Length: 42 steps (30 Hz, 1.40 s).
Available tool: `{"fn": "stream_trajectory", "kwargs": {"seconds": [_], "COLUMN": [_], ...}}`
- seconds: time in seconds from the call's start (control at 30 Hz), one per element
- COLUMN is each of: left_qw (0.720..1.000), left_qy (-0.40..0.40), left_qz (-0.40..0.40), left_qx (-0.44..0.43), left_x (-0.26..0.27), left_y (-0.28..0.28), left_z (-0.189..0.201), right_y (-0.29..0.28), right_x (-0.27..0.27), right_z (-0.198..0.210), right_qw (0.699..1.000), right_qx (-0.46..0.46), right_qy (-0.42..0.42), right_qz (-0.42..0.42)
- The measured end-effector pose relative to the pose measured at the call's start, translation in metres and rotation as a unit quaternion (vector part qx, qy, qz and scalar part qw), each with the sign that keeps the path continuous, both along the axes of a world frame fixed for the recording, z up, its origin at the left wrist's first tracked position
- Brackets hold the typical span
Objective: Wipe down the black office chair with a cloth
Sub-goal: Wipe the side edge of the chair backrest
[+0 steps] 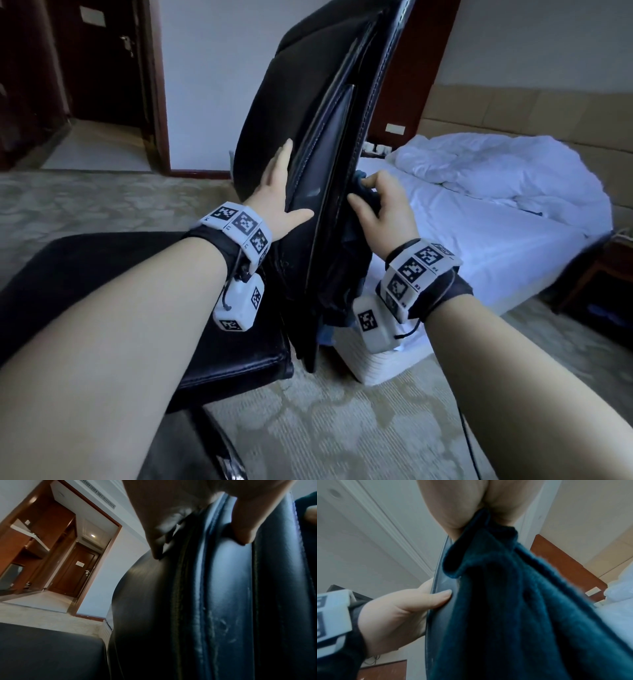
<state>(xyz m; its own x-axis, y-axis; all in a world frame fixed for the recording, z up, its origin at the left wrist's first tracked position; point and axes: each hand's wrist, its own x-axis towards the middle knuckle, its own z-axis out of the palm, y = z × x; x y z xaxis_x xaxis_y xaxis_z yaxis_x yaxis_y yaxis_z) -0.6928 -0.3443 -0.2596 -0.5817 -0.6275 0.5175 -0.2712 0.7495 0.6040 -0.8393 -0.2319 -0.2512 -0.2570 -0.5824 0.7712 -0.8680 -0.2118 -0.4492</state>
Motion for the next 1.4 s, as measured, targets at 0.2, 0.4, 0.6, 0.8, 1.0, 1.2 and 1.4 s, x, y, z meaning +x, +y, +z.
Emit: {"fn": "stream_trajectory", "kwargs": {"seconds": [0.2,0.4,0.6,0.8,1.0,1.2,1.4], "left_qw": [0.999,0.999,0.998,0.996,0.979,0.979,0.985], "left_qy": [0.005,-0.012,-0.024,-0.034,-0.058,-0.049,-0.025], "left_qz": [0.034,0.039,0.046,0.043,0.086,0.101,0.102], "left_qx": [-0.016,-0.001,0.026,-0.067,-0.176,-0.17,-0.139], "left_x": [-0.003,-0.004,-0.003,-0.006,-0.001,-0.003,-0.005], "left_y": [-0.003,-0.006,-0.008,-0.013,-0.01,-0.016,-0.019], "left_z": [-0.003,-0.001,0.001,0.007,0.017,0.012,0.006], "right_y": [-0.016,-0.028,-0.033,-0.034,-0.027,-0.038,-0.035], "right_x": [-0.019,-0.035,-0.044,-0.042,-0.03,-0.014,-0.018], "right_z": [0.001,-0.007,-0.007,-0.015,-0.014,-0.025,-0.03], "right_qw": [0.997,0.986,0.982,0.982,0.972,0.964,0.964], "right_qx": [-0.021,-0.066,-0.074,-0.151,-0.22,-0.258,-0.242], "right_qy": [-0.055,-0.071,-0.046,0.005,0.048,0.03,0.097], "right_qz": [0.055,0.138,0.165,0.115,0.074,0.062,0.054]}}
